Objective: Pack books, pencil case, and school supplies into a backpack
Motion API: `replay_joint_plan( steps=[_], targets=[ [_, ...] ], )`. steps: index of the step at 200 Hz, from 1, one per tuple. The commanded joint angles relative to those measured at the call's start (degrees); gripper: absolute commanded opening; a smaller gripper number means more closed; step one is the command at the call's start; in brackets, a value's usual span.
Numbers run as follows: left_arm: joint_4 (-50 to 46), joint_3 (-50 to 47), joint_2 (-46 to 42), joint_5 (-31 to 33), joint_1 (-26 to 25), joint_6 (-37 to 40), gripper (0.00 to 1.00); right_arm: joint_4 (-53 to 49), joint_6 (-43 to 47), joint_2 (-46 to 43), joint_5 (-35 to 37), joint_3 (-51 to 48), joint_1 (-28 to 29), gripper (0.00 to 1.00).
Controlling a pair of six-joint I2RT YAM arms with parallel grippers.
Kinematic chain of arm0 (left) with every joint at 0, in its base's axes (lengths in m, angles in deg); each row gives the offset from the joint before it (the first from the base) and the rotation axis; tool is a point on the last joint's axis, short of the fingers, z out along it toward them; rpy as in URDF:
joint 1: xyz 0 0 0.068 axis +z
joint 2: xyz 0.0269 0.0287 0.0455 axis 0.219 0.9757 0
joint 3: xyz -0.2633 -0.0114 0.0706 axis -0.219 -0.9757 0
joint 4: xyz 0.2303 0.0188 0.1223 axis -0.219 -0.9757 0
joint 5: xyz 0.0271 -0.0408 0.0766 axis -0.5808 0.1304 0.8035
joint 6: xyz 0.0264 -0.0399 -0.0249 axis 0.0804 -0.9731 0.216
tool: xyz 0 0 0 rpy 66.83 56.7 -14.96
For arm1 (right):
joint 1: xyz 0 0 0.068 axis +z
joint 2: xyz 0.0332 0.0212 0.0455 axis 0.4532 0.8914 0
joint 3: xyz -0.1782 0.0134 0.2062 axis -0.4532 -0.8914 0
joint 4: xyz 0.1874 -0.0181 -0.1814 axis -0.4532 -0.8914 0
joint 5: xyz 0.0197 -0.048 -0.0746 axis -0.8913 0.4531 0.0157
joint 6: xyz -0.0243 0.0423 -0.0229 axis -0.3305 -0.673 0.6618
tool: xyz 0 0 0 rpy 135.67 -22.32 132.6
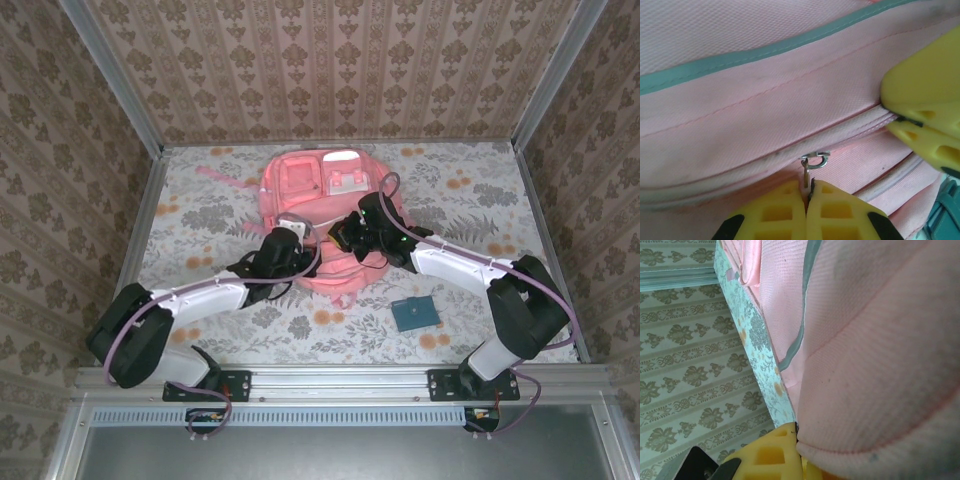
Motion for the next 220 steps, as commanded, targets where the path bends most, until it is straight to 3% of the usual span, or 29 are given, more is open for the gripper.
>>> replay_joint_plan(
  steps=[1, 73, 89, 122, 134, 148, 165, 195, 220],
  targets=[
    [-9.6, 0.0, -3.8, 8.9, 1.0, 0.8, 0.0, -5.3, 2.2, -3.5, 2.2, 2.0, 0.1, 0.06],
    [-18.1, -1.4, -5.6, 8.6, 11.3, 0.4, 0.0, -11.4, 5.8, -4.4, 5.1, 3.1, -1.1, 0.04],
    [-18.2, -0.2, -4.7, 6.0, 13.6, 1.8, 0.0, -13.9, 7.6, -4.1, 5.2, 4.2, -1.1, 0.07],
    [-20.9, 2.7, -4.4, -1.6, 15.3, 6.8, 0.0, -23.6, 14.9, -6.2, 7.0, 6.3, -0.6, 0.47],
    [-24.8, 4.3, -5.0, -1.9, 15.4, 7.5, 0.13, -29.1, 17.7, -8.4, 9.2, 6.6, -0.5, 0.57],
    [-29.3, 5.8, -6.2, -1.2, 15.6, 7.4, 0.43, -35.9, 20.2, -12.8, 13.4, 5.6, -0.4, 0.65],
    [-33.1, 7.1, -8.3, -1.7, 15.8, 8.3, 0.65, -43.6, 21.1, -18.1, 19.9, 2.7, -0.5, 0.71],
    [-37.5, 8.7, -12.5, -1.2, 16.6, 8.4, 0.82, -54.6, 19.6, -27.4, 28.4, -4.2, -1.1, 0.73],
    [-37.7, 9.9, -14.2, -4.1, 16.8, 9.3, 0.9, -58.6, 17.5, -31.9, 28.6, -10.1, -2.1, 0.73]
  ],
)
